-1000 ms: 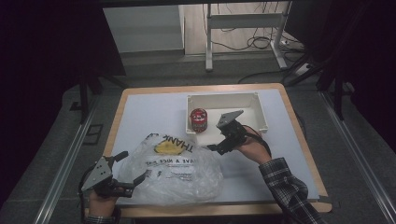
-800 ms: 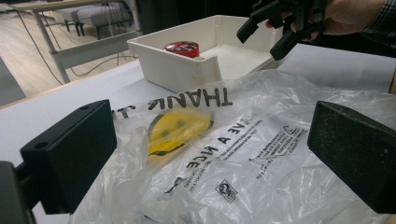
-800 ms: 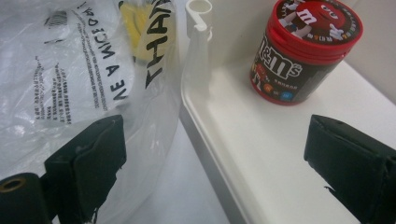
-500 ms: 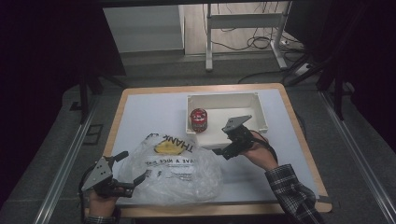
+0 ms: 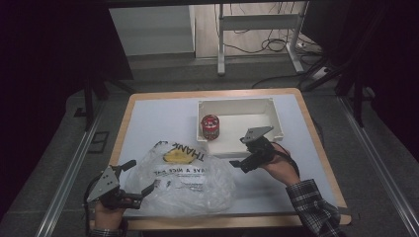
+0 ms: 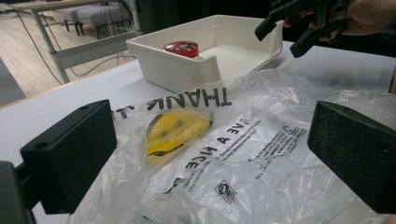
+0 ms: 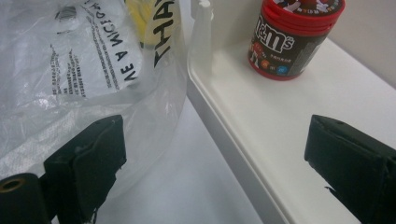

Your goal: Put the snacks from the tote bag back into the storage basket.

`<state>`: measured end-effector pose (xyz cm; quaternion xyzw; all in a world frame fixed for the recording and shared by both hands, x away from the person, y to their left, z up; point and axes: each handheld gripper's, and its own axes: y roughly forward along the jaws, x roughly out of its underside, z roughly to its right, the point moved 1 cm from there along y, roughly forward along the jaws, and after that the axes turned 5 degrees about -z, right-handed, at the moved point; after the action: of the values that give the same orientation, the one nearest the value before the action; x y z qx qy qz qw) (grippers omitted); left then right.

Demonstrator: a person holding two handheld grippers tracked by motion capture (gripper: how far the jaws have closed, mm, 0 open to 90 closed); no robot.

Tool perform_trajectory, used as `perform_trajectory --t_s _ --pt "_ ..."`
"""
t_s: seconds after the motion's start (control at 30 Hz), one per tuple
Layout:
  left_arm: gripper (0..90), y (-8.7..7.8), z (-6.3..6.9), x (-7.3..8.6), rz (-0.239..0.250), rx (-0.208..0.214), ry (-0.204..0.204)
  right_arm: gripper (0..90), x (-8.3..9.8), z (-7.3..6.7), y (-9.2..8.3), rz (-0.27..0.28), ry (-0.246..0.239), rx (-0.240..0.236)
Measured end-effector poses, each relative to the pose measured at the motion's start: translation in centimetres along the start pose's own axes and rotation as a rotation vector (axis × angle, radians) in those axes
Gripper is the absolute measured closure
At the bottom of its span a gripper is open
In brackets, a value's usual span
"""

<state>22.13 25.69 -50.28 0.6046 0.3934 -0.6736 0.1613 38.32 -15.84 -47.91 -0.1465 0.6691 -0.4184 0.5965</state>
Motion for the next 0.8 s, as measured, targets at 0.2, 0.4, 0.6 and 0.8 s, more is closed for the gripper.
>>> perform_trajectory --t_s 0.2,0.4,0.6,0.8 --pt "1.2 0.0 0.0 0.0 0.000 0.000 0.000 5.7 0.4 -0.2 -0.1 -0.007 0.003 0.004" --pt "1.3 0.0 0.0 0.0 0.000 -0.001 0.000 5.7 0.8 -0.3 -0.3 -0.008 0.000 0.010" --pt "1.2 0.0 0.0 0.0 0.001 -0.001 0.000 5.4 1.3 -0.6 -0.7 -0.002 0.006 0.014" --pt "1.2 0.0 0.1 0.0 -0.001 0.000 0.002 4.7 1.9 -0.9 -0.9 -0.006 0.012 0.014"
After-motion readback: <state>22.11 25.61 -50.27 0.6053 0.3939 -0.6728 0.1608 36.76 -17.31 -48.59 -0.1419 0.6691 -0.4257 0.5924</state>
